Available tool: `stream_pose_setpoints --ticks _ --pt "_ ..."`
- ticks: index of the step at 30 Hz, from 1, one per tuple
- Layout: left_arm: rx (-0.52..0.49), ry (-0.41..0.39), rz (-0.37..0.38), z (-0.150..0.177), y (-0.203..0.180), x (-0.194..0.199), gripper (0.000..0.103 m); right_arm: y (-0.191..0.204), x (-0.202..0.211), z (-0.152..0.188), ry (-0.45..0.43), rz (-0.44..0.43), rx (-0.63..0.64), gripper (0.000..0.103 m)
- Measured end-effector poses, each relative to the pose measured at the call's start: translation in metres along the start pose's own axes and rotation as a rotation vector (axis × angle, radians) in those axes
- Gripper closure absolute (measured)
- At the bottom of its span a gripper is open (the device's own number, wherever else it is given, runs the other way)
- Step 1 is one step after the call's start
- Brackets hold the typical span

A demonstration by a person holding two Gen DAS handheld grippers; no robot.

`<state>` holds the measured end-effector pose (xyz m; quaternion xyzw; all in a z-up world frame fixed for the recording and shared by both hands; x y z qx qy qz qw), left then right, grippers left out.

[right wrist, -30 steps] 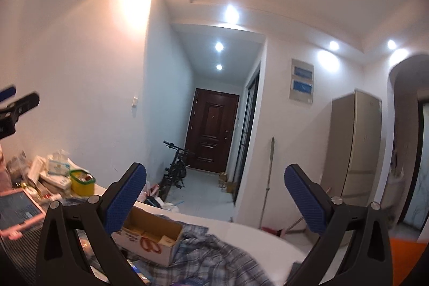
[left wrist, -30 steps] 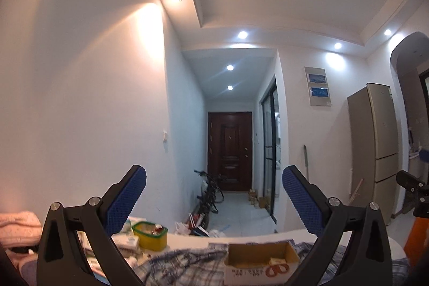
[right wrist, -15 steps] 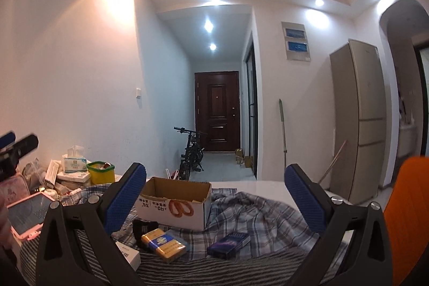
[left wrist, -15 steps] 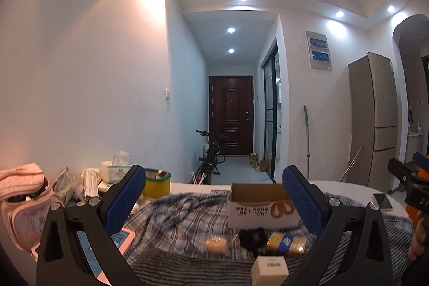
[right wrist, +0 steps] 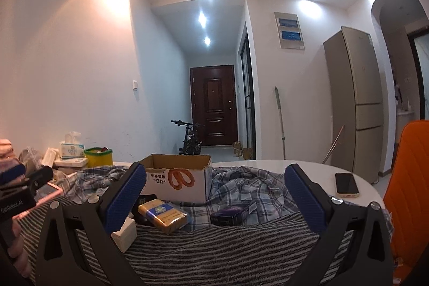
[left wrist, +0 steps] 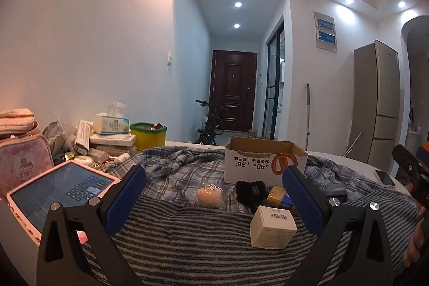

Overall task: Organize objects
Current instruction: 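Grasp the small white barcode box with the left tool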

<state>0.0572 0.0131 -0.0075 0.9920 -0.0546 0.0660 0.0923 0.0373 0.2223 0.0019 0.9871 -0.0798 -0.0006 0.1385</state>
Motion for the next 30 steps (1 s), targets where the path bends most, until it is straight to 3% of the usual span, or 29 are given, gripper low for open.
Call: stream_pose_setpoints --ticks 7,11,14,18,23,26,30 --pt "-0.062 0.050 0.031 0.005 -0.022 -0.012 0.000 -0.012 -0.012 0.001 0.064 -0.025 -0.084 0.000" --pt "-0.112 0.081 0.067 0.009 -0.042 -0.020 0.000 -0.016 -0.011 -0.002 0.049 -0.020 -0.093 0.000" --pt "-0.156 0.147 0.117 0.015 -0.061 -0.033 0.000 -0.016 -0.011 -0.002 0.031 -0.015 -0.084 0.000" --pt "-0.138 0.241 0.201 0.025 -0.073 -0.050 0.000 -0.012 -0.019 0.002 0.049 0.011 -0.042 0.000" --pt "-0.200 0.251 0.179 0.021 -0.084 -0.059 0.000 -0.016 -0.027 0.005 0.067 0.021 -0.045 0.000" --pt "-0.268 0.227 0.195 0.008 -0.092 -0.070 0.000 -0.018 -0.034 0.006 0.085 0.016 -0.061 0.000" --pt "-0.292 0.285 0.253 0.007 -0.101 -0.095 0.000 -0.018 -0.038 0.002 0.066 0.024 -0.056 0.000"
Point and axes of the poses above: each gripper's, at about its wrist camera, not at the fingertips, and x roughly against the way its jaws point, y to its left, z to its underside, the point moved 2 cm from there along -x, roughly the way its jaws point, and after that the axes turned 14 degrees about -x, right-handed, at the moved point
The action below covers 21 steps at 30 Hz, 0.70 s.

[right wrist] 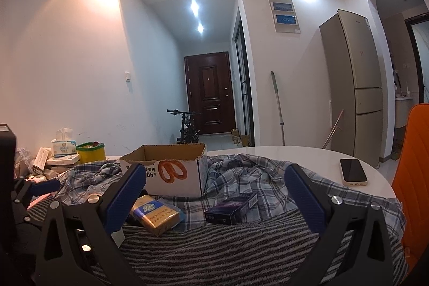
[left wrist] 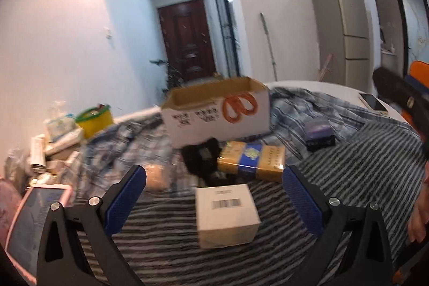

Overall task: Organize objects
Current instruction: 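Grasp the small white barcode box with the left tool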

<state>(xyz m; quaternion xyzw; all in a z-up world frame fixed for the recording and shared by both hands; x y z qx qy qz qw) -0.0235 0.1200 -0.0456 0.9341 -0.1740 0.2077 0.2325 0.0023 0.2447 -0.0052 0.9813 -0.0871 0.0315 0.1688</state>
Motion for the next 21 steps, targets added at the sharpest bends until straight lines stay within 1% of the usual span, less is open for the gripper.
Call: stream_pose_setpoints --ticks 1,4,7,9,10,11,12,13,15,17,18,19,21 --pt "0.000 0.031 0.014 0.002 -0.002 -0.008 0.000 0.000 -0.001 -0.001 -0.007 -0.001 0.002 0.000" --pt "0.010 0.117 0.010 0.009 -0.004 -0.025 0.001 -0.003 -0.005 0.002 -0.011 0.004 0.004 0.000" --pt "0.036 0.111 0.010 0.012 -0.001 -0.025 0.004 -0.009 -0.018 0.010 0.038 0.004 -0.019 0.000" --pt "0.041 0.144 0.027 0.014 -0.001 -0.031 0.024 -0.011 -0.025 0.012 0.072 -0.002 -0.033 0.000" --pt "0.044 0.176 0.038 0.016 -0.001 -0.037 0.028 -0.012 -0.027 0.012 0.080 -0.007 -0.040 0.000" --pt "0.044 0.190 0.046 0.017 -0.002 -0.039 0.039 -0.013 -0.028 0.012 0.085 -0.012 -0.045 0.000" --pt "0.045 0.196 0.067 0.018 -0.002 -0.041 0.046 -0.014 -0.029 0.013 0.091 -0.016 -0.050 0.000" --pt "0.047 0.190 0.079 0.017 -0.002 -0.041 0.046 -0.015 -0.031 0.014 0.102 -0.020 -0.054 0.000" --pt "0.062 0.167 0.073 0.017 0.001 -0.037 0.049 -0.018 -0.035 0.015 0.127 -0.018 -0.071 0.000" --pt "0.094 0.102 0.083 0.014 0.009 -0.027 0.049 -0.022 -0.037 0.016 0.145 -0.023 -0.094 0.000" --pt "0.117 0.057 0.078 0.011 0.016 -0.020 0.049 -0.024 -0.037 0.015 0.149 -0.023 -0.106 0.000" --pt "0.134 0.017 0.056 0.009 0.023 -0.012 0.049 -0.026 -0.037 0.015 0.152 -0.021 -0.118 0.000" --pt "0.161 -0.038 0.003 0.004 0.037 -0.001 0.049 -0.028 -0.039 0.016 0.160 -0.018 -0.132 0.000"
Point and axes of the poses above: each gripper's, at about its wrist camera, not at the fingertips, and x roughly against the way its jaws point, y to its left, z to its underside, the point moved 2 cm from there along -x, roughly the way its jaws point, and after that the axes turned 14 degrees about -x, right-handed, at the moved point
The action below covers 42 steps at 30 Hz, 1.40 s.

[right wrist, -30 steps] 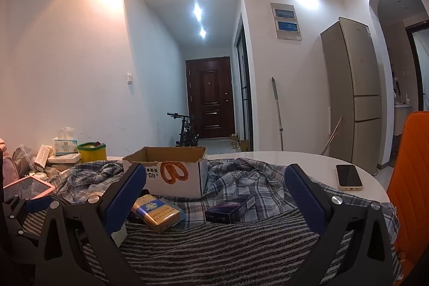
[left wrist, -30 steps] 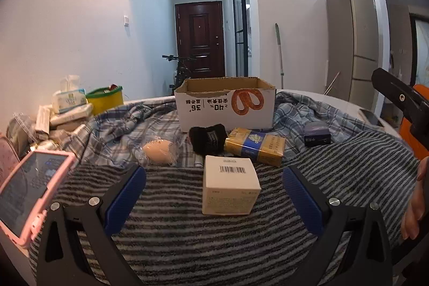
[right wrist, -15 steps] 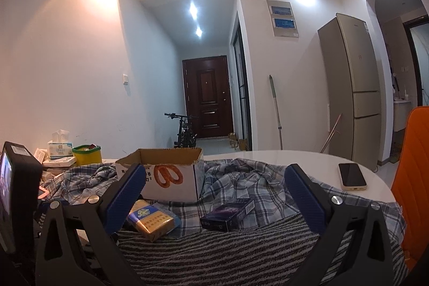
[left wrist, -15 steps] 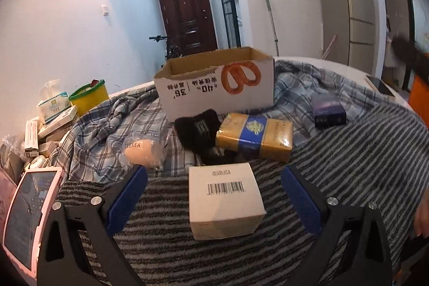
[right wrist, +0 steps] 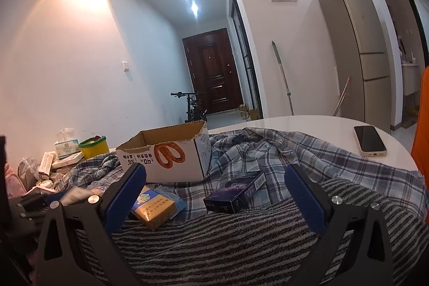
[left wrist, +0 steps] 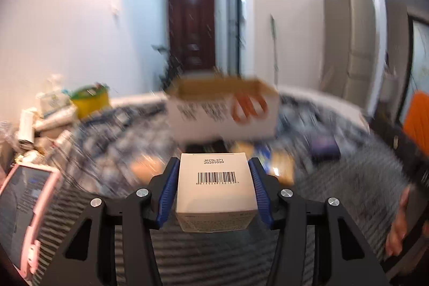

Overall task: Organize objects
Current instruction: 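Grasp the small white barcode box with the left tool, then lift the barcode box with the left tool while the right grasps the gold-and-blue pack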

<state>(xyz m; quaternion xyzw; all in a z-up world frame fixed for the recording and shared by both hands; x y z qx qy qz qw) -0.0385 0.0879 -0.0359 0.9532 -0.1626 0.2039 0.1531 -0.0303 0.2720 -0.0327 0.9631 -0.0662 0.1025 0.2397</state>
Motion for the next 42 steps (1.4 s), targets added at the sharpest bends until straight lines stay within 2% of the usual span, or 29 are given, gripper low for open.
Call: stream_pose_setpoints --ticks 5,8,9,11,15,21,25,27,30,33,39,42 --pt "0.079 -0.127 -0.092 -0.010 0.035 0.022 0.049 0.004 -0.002 0.002 0.004 0.014 0.014 0.000" --pt "0.097 -0.184 -0.138 -0.006 0.044 0.023 0.049 0.009 -0.003 0.003 0.009 0.031 0.035 0.000" --pt "0.093 -0.171 -0.153 -0.002 0.044 0.017 0.049 0.011 -0.004 0.003 0.013 0.039 0.045 0.000" --pt "0.103 -0.122 -0.112 0.000 0.047 0.008 0.049 0.019 -0.007 0.004 0.027 0.051 0.079 0.000" --pt "0.110 -0.146 -0.128 0.000 0.047 0.013 0.049 0.038 -0.019 0.006 0.083 0.005 0.111 0.000" --pt "0.077 -0.171 -0.161 0.001 0.041 0.017 0.049 0.058 -0.057 0.012 0.245 -0.082 0.019 0.000" --pt "0.092 -0.166 -0.160 0.002 0.042 0.017 0.049 0.066 -0.078 0.023 0.301 -0.070 0.046 0.000" --pt "0.112 -0.161 -0.155 0.004 0.046 0.015 0.049 0.068 -0.087 0.032 0.333 -0.069 0.061 0.003" --pt "0.122 -0.195 -0.135 0.005 0.047 0.022 0.049 0.067 -0.100 0.043 0.409 -0.072 0.067 0.011" --pt "0.111 -0.192 -0.143 0.004 0.044 0.021 0.049 0.064 -0.110 0.048 0.467 -0.087 0.046 0.014" --pt "0.121 -0.176 -0.133 0.005 0.048 0.018 0.049 0.070 -0.112 0.056 0.506 -0.115 0.060 0.014" --pt "0.115 -0.166 -0.132 0.004 0.046 0.015 0.049 0.076 -0.110 0.059 0.528 -0.137 0.090 0.020"
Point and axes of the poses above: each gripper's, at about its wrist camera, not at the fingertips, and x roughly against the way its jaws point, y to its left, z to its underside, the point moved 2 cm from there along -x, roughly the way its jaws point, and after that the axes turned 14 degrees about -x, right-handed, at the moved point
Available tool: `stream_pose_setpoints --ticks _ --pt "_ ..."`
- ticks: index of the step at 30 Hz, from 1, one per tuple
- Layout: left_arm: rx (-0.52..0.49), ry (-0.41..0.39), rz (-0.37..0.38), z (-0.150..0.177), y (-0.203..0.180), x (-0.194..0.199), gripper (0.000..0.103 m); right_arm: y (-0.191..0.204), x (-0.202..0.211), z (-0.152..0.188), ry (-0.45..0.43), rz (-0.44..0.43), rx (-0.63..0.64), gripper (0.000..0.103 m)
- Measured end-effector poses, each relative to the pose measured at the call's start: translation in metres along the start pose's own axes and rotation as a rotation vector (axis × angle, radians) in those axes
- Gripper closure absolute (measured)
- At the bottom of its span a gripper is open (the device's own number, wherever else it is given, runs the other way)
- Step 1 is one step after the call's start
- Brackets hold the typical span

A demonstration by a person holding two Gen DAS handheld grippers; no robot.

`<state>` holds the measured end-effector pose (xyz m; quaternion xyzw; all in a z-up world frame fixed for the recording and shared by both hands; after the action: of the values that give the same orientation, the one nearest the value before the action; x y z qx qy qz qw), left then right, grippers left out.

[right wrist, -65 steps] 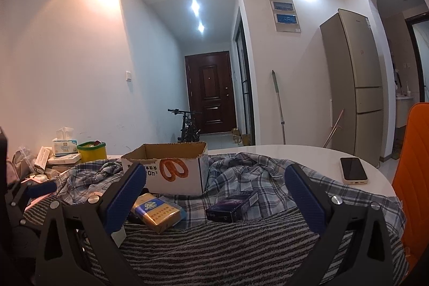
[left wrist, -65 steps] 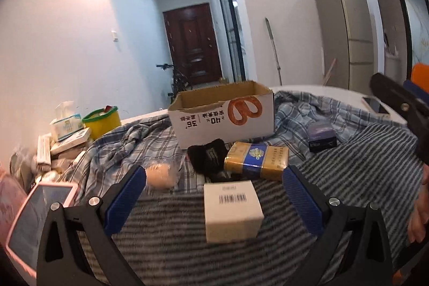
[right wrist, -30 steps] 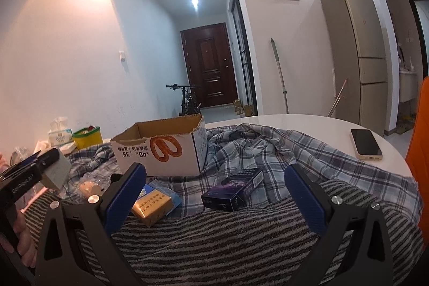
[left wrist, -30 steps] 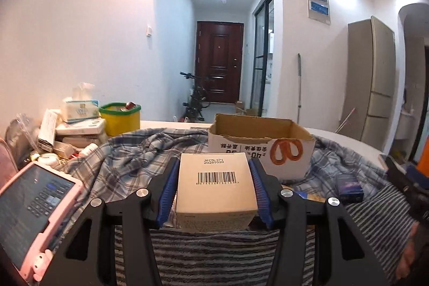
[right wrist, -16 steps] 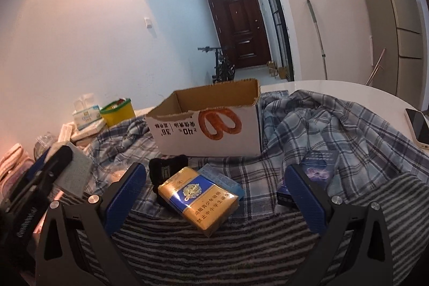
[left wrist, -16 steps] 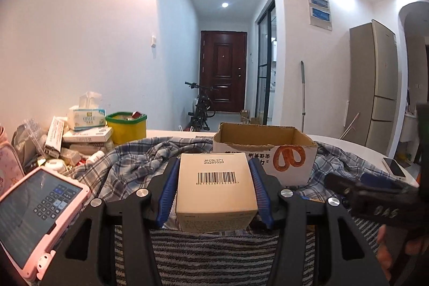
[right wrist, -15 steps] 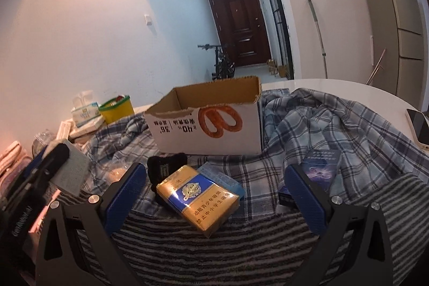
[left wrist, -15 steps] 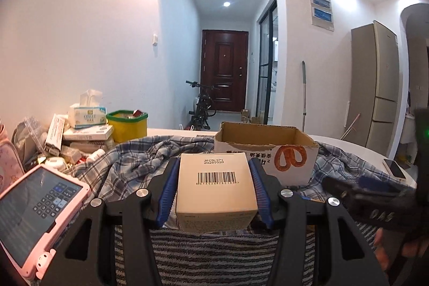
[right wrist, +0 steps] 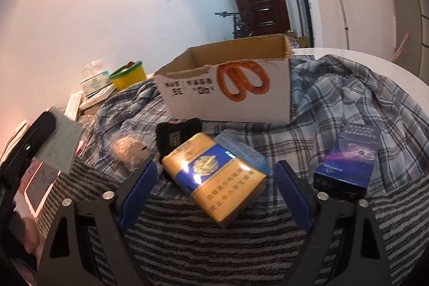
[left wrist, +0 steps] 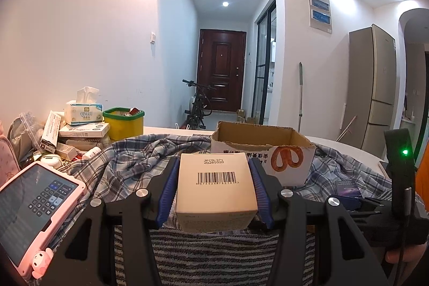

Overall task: Organize objects
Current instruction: 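Lift the barcode box with the left tool while the right grasps the gold-and-blue pack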

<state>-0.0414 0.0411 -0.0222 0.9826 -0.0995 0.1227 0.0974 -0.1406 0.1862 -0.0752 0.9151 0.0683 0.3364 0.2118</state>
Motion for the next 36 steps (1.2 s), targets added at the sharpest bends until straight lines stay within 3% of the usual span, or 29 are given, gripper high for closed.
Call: stream_pose_setpoints --ticks 4,6,8,15,19,21,23,27,36 --pt "0.002 -0.006 -0.001 0.001 0.000 0.001 0.049 0.007 -0.004 0.005 0.039 0.018 0.037 0.032" --pt "0.003 -0.008 -0.001 0.001 0.001 0.002 0.049 0.007 -0.003 0.008 0.045 0.042 0.029 0.052" --pt "0.004 -0.009 -0.002 0.001 0.001 0.002 0.049 0.005 0.000 0.011 0.053 0.051 0.002 0.060" --pt "0.007 -0.015 -0.002 0.001 0.003 0.003 0.049 0.014 0.003 0.030 0.124 0.035 0.042 0.066" --pt "0.009 -0.016 -0.002 0.000 0.003 0.004 0.049 0.022 0.006 0.030 0.111 0.033 0.065 0.066" --pt "0.008 -0.016 -0.002 0.001 0.002 0.004 0.049 0.027 0.008 0.027 0.064 0.087 0.103 0.047" --pt "0.008 -0.017 -0.002 0.001 0.003 0.004 0.049 0.035 0.012 0.025 0.026 0.114 0.163 0.045" --pt "0.007 -0.015 0.000 0.001 0.002 0.004 0.049 0.049 0.011 0.016 0.003 0.088 0.239 0.037" --pt "0.006 -0.015 0.002 0.001 0.002 0.004 0.049 0.035 -0.028 0.000 0.109 0.048 0.164 0.037"
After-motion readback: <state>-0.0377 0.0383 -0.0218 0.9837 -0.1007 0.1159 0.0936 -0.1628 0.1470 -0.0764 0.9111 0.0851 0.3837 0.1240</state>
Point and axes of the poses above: each gripper's, at about its wrist camera, not at the fingertips, and x roughly against the way its jaws point, y to its left, z to its underside, the point moved 2 cm from there along -x, roughly the way its jaws point, and after that the axes turned 14 degrees about -x, right-handed, at the moved point
